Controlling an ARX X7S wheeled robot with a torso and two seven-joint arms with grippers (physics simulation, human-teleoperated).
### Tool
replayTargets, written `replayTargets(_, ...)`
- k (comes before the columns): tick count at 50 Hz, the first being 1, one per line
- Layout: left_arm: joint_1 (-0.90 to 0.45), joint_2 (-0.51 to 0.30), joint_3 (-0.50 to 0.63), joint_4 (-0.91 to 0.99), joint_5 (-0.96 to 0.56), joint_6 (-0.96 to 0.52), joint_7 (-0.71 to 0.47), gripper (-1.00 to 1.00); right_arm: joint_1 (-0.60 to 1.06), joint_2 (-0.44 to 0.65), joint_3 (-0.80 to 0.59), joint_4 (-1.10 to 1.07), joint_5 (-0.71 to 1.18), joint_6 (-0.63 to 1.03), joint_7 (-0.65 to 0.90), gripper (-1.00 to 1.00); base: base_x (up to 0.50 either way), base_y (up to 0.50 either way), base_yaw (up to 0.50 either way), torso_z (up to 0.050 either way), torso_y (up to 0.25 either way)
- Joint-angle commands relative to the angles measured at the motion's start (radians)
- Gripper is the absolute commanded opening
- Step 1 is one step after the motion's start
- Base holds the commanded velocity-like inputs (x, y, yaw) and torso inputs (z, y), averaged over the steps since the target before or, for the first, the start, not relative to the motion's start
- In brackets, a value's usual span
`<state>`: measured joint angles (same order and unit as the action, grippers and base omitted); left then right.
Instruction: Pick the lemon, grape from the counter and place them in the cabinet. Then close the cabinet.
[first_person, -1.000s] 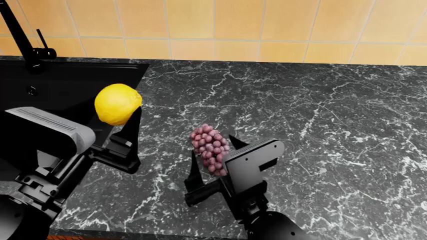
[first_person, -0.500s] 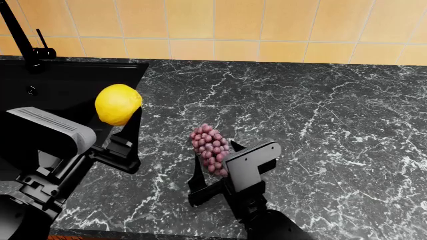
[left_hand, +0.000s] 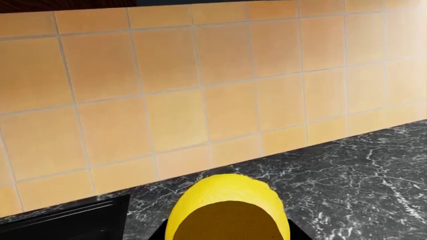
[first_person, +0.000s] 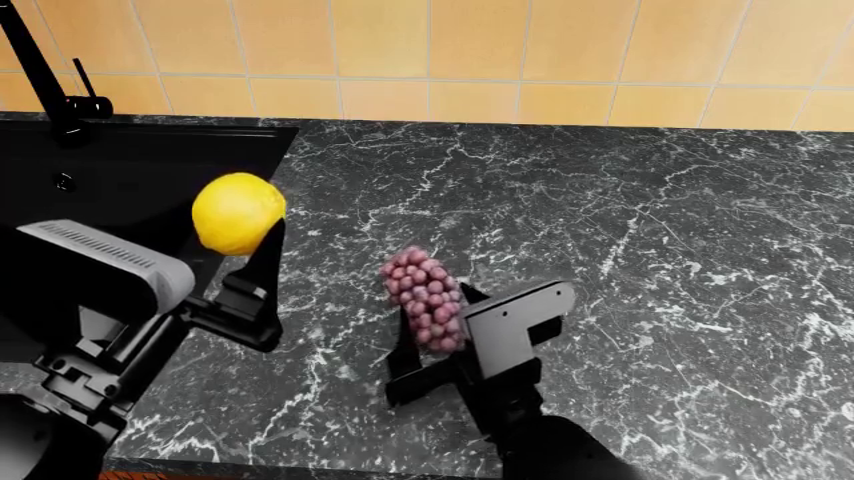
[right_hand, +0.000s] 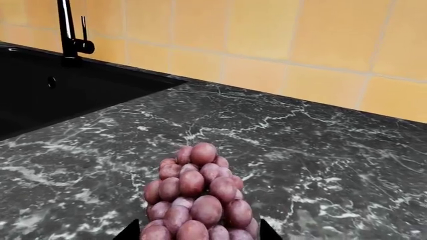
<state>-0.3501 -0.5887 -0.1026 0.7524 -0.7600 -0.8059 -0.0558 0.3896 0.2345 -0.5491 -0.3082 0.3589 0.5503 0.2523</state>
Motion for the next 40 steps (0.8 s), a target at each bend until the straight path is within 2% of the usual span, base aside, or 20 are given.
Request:
replayTargets(1,0.014,0.002,-0.003,0.001,-0.004,0.017,-0.012,-1.00,0.011,0.034,0.051,-0.098,0.019,0.048,0.019,-1.00,0.00,0.00,0.00,0.000,0.000)
replayTargets(20,0.013,0.001,-0.015,0.012,0.008,0.030,-0.039,-1.00,0.036,0.143,0.266,-0.384,0.161,0.176,0.082,-1.00,0.00,0.00,0.00,0.000,0.001)
replayTargets(40,-0.099,-0.036,0.069,0.013,0.030,-0.051,-0.069,-1.00,0.146,0.286,0.474,-0.561,0.369,0.392,0.133,-1.00,0.00,0.01,0.00,0.000,0.001)
